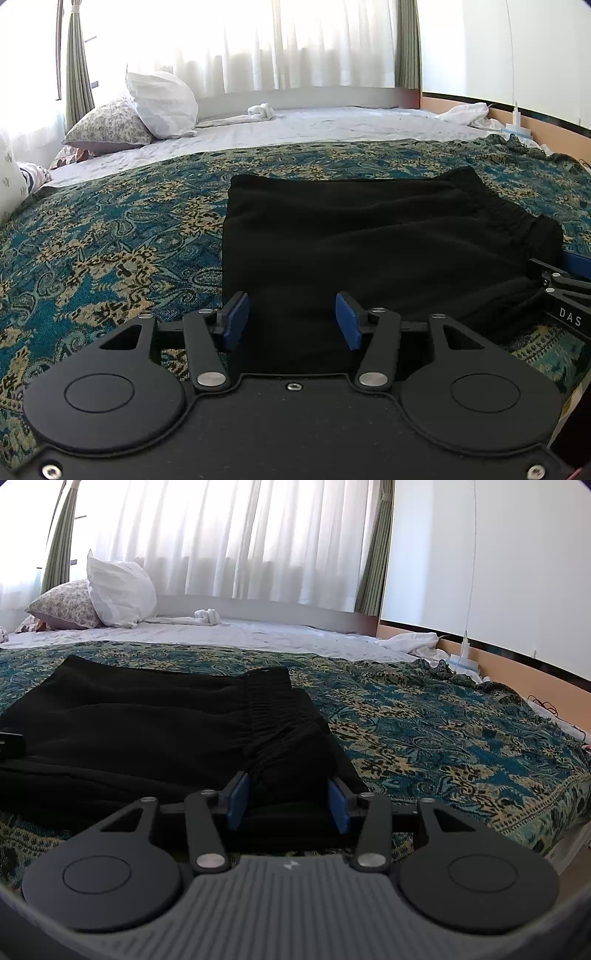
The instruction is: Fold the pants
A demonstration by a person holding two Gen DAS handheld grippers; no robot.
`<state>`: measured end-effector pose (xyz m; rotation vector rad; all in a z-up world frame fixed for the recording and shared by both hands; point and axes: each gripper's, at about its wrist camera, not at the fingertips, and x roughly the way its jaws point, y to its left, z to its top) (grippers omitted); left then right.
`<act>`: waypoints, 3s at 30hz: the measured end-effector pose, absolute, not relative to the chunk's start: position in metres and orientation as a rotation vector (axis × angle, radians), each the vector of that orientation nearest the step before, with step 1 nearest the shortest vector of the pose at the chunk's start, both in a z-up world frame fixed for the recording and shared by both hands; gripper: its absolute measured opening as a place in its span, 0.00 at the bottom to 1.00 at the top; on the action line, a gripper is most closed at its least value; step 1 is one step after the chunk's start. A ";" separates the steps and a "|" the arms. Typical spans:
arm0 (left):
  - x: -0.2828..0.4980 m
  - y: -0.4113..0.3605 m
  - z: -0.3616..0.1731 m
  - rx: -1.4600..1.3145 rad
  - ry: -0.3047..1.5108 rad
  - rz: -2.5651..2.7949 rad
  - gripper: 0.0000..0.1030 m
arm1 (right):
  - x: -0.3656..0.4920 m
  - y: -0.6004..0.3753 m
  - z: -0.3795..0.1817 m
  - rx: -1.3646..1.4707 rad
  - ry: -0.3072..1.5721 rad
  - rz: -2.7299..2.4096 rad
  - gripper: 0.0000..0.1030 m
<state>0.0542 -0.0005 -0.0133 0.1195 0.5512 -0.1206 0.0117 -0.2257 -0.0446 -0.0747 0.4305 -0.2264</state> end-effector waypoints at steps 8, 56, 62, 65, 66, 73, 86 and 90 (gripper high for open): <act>0.046 0.004 -0.001 0.052 0.600 -0.121 0.58 | -0.003 -0.222 -0.029 -0.044 0.399 -0.204 0.65; 0.003 -0.008 -0.013 0.034 0.699 -0.042 1.00 | -0.024 -0.204 -0.032 -0.009 0.565 -0.085 1.00; 0.004 -0.008 -0.014 0.028 0.702 -0.040 1.00 | -0.025 -0.204 -0.034 -0.008 0.568 -0.074 1.00; 0.005 -0.009 -0.015 0.030 0.699 -0.035 1.00 | -0.024 -0.203 -0.034 -0.020 0.569 -0.069 1.00; 0.005 -0.009 -0.015 0.031 0.699 -0.033 1.00 | -0.024 -0.202 -0.034 -0.023 0.569 -0.068 1.00; 0.006 -0.009 -0.016 0.019 0.702 -0.028 1.00 | -0.024 -0.203 -0.034 -0.031 0.570 -0.062 1.00; 0.005 -0.009 -0.016 0.020 0.703 -0.028 1.00 | -0.024 -0.202 -0.035 -0.034 0.568 -0.062 1.00; 0.006 -0.009 -0.016 0.019 0.703 -0.028 1.00 | -0.024 -0.202 -0.035 -0.033 0.568 -0.062 1.00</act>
